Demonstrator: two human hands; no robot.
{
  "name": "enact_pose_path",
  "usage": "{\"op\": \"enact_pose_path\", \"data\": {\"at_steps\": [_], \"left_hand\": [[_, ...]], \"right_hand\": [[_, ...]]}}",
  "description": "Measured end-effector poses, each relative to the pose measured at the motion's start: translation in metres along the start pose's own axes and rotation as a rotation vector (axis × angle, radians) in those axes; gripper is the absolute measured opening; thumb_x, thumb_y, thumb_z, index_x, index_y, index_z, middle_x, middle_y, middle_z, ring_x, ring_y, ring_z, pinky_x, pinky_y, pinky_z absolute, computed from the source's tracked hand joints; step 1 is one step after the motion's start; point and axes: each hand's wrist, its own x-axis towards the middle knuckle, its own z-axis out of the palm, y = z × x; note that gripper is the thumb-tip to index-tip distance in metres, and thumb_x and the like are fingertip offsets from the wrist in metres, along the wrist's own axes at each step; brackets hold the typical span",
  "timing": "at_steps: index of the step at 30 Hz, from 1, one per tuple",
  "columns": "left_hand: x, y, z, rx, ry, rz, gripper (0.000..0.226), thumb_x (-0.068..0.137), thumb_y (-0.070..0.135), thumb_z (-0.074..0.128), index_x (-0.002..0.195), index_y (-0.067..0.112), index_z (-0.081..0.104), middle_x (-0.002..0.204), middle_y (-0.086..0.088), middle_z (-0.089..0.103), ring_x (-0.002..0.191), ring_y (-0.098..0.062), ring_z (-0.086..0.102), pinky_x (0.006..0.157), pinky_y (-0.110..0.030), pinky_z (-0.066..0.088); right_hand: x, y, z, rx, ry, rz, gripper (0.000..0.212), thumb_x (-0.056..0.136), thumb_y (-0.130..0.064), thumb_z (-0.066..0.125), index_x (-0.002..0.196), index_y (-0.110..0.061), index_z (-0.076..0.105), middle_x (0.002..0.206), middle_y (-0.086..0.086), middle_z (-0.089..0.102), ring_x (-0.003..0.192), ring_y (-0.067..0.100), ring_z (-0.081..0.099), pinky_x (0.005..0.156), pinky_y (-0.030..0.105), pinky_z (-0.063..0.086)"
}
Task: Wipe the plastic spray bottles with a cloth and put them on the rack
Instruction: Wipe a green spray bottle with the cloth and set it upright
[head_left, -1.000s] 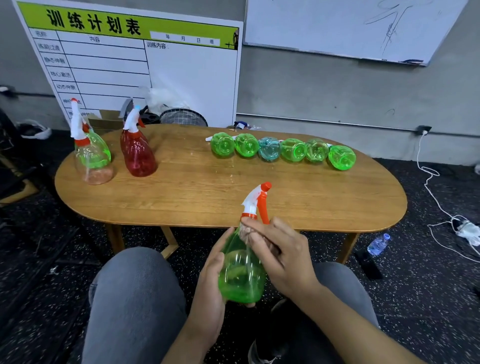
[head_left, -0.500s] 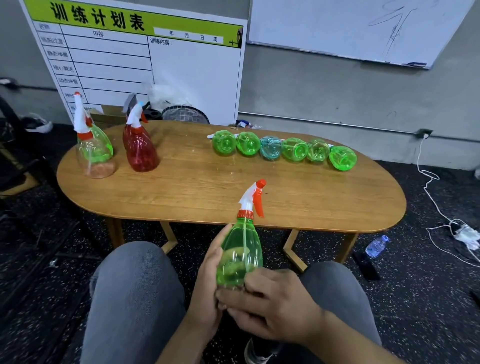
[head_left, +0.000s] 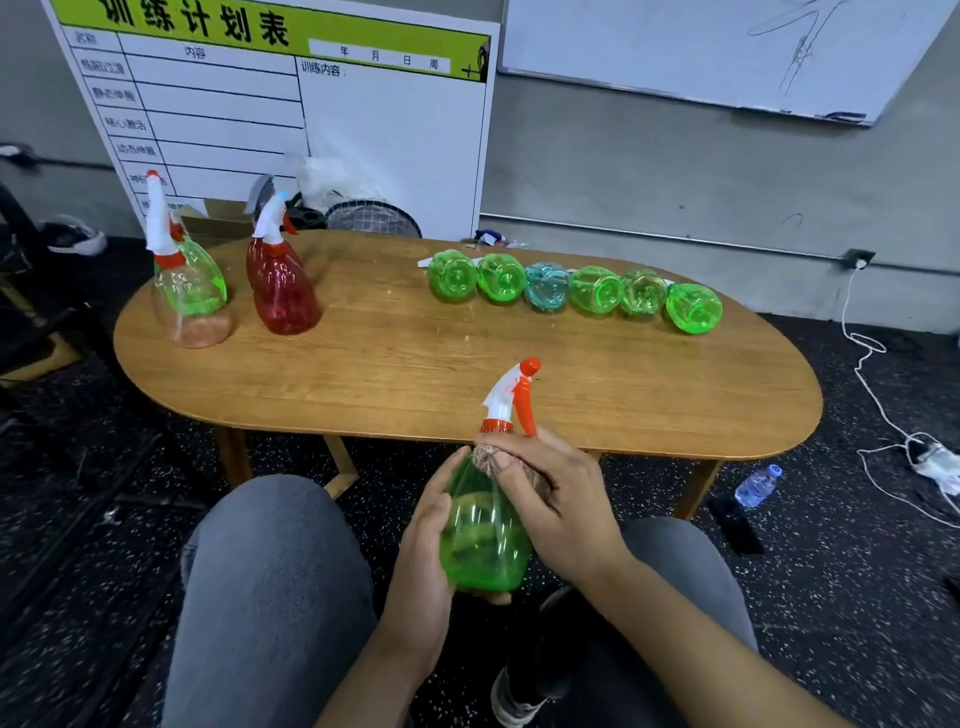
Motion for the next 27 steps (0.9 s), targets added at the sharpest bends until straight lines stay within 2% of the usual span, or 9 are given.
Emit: {"op": "enact_pose_path", "data": {"at_steps": [2, 5, 7, 9, 12, 15, 19, 22, 27], "left_hand": [[-0.001, -0.001, -0.001, 0.005, 0.002, -0.007, 0.044, 0.105, 0.058, 0.041, 0.146, 0.046, 0.053, 0.129, -0.002, 0.075, 0.104, -0.03, 0.076, 0.059, -0.039, 0.058], [-0.001, -0.001, -0.002, -0.052, -0.004, 0.006, 0.05, 0.104, 0.044, 0.034, 0.15, 0.034, 0.051, 0.133, -0.008, 0.073, 0.119, -0.031, 0.072, 0.083, -0.037, 0.062], [-0.001, 0.002, -0.002, -0.071, -0.015, 0.008, 0.052, 0.103, 0.04, 0.034, 0.151, 0.03, 0.051, 0.133, -0.013, 0.073, 0.122, -0.032, 0.071, 0.094, -0.038, 0.061], [-0.002, 0.005, 0.0, -0.094, -0.02, 0.002, 0.053, 0.101, 0.04, 0.035, 0.149, 0.03, 0.053, 0.131, -0.015, 0.073, 0.119, -0.031, 0.072, 0.093, -0.036, 0.061], [-0.002, 0.005, 0.003, -0.085, -0.006, 0.009, 0.048, 0.105, 0.041, 0.036, 0.148, 0.031, 0.056, 0.131, -0.014, 0.073, 0.119, -0.031, 0.072, 0.088, -0.035, 0.062], [-0.003, 0.006, 0.005, -0.011, -0.014, -0.002, 0.047, 0.105, 0.06, 0.041, 0.145, 0.043, 0.057, 0.132, -0.006, 0.073, 0.109, -0.03, 0.075, 0.064, -0.04, 0.06], [-0.006, 0.004, 0.006, -0.002, -0.08, -0.024, 0.091, 0.071, 0.088, 0.071, 0.148, 0.044, 0.051, 0.129, -0.008, 0.073, 0.102, -0.032, 0.076, 0.059, -0.04, 0.06], [-0.004, 0.002, 0.005, 0.003, -0.093, 0.011, 0.09, 0.065, 0.067, 0.091, 0.145, 0.048, 0.053, 0.131, -0.007, 0.071, 0.111, -0.034, 0.073, 0.066, -0.043, 0.062], [-0.002, 0.001, 0.004, -0.089, -0.102, 0.016, 0.073, 0.086, 0.035, 0.077, 0.153, 0.041, 0.048, 0.137, -0.008, 0.07, 0.121, -0.032, 0.071, 0.081, -0.042, 0.063]], "right_hand": [[-0.008, -0.008, -0.002, -0.072, -0.022, -0.091, 0.027, 0.104, -0.033, 0.059, 0.125, -0.029, 0.076, 0.088, -0.011, 0.06, 0.074, 0.005, 0.059, 0.062, 0.026, 0.051], [-0.032, -0.02, -0.004, -0.158, -0.148, -0.349, 0.021, 0.099, -0.025, 0.068, 0.117, -0.023, 0.079, 0.092, -0.014, 0.049, 0.071, -0.005, 0.048, 0.067, 0.013, 0.04], [-0.046, -0.021, -0.003, -0.23, -0.203, -0.529, 0.019, 0.096, -0.023, 0.072, 0.113, -0.021, 0.081, 0.092, -0.011, 0.047, 0.071, 0.002, 0.049, 0.067, 0.015, 0.042], [-0.047, -0.02, -0.005, -0.265, -0.182, -0.591, 0.02, 0.095, -0.023, 0.073, 0.114, -0.02, 0.081, 0.09, -0.009, 0.047, 0.071, 0.008, 0.051, 0.066, 0.017, 0.044], [-0.035, -0.016, -0.007, -0.216, -0.092, -0.468, 0.023, 0.102, -0.028, 0.066, 0.119, -0.021, 0.079, 0.088, -0.01, 0.047, 0.071, 0.001, 0.045, 0.071, 0.007, 0.033], [-0.011, -0.008, -0.009, -0.149, 0.037, -0.206, 0.033, 0.108, -0.04, 0.053, 0.126, -0.025, 0.076, 0.079, -0.015, 0.047, 0.061, 0.0, 0.043, 0.053, 0.015, 0.037], [0.007, 0.009, -0.012, -0.109, 0.019, -0.06, 0.036, 0.106, -0.043, 0.052, 0.13, -0.027, 0.074, 0.074, -0.02, 0.046, 0.064, 0.006, 0.047, 0.052, 0.032, 0.043], [0.004, 0.014, -0.013, 0.031, 0.053, -0.004, 0.031, 0.105, -0.038, 0.056, 0.126, -0.026, 0.076, 0.073, -0.017, 0.046, 0.066, 0.007, 0.046, 0.058, 0.027, 0.038], [0.002, 0.015, -0.016, 0.151, 0.198, 0.092, 0.029, 0.102, -0.037, 0.058, 0.124, -0.035, 0.075, 0.073, -0.002, 0.054, 0.063, 0.004, 0.041, 0.054, 0.025, 0.032]]}}
